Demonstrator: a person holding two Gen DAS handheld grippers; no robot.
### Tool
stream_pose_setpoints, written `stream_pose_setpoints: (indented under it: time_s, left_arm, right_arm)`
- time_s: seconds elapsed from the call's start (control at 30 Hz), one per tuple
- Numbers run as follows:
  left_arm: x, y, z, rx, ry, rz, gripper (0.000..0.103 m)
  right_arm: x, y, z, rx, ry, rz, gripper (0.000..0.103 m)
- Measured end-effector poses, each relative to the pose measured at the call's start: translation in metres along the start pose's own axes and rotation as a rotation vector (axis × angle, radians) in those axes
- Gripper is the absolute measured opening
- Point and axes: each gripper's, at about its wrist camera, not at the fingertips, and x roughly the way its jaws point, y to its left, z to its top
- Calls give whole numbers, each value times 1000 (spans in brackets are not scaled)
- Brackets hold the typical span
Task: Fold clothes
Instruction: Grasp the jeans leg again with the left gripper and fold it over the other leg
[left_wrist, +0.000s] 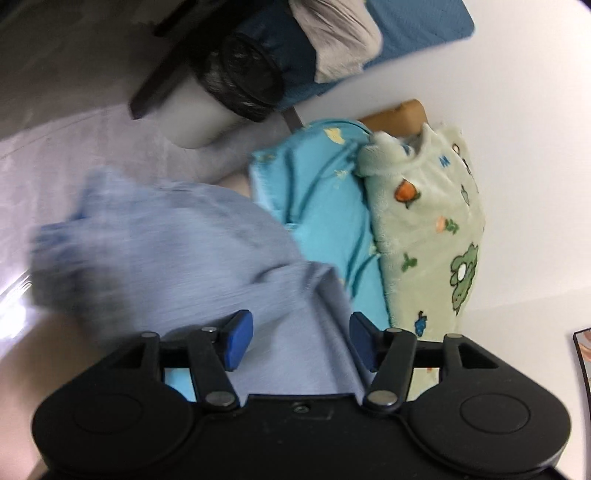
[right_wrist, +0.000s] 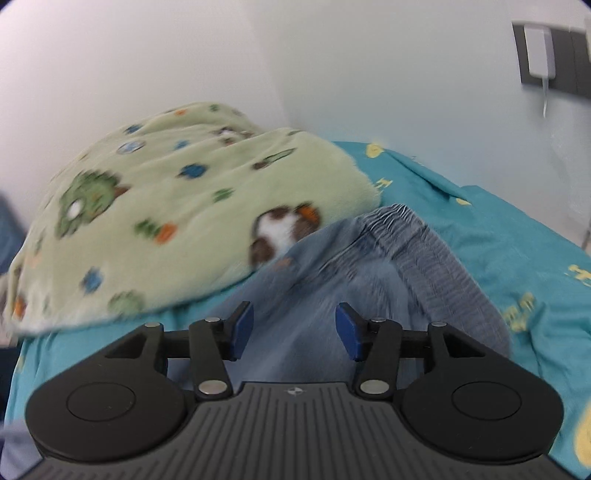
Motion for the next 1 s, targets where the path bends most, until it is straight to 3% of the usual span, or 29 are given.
stream_pose_setpoints:
  time_s: [0.27,0.43,0.5,0.57,0.63,0.67,0.73,0.87,1.0]
  left_arm:
    - [-14,41,-10,-163,59,-85,55]
    - [-10,54,-19,-209,81,-81,54]
    - [-8,58,-14,-220,47,-78,51]
    - [-7,60,-5,-227,6,-69,42]
    - [-4,61,6,-234,-34,-45,26]
    - [-2,62,11,-246,-58,-45,24]
    - [4,59,25,-241,-96,-37,4]
    - [16,44,57,-185,-196,10,2]
    - [40,42,88,-142,-215,56,2]
  right_arm:
    - [-61,32,-53,-32,51,67,52]
    - [-87,47,-83,-29,93,102,53]
    - [-98,53,-95,-27,110,116,53]
    - [-109,58,-106,-26,126,130,53]
    - [-115,63,-115,-27,139,139,53]
    - [-114,63,-116,-31,140,138,53]
    - [-112,64,-118,-37,144,137,53]
    - [-108,67,-123,-50,150,133,53]
    - [-99,70,-126,-57,172,138,53]
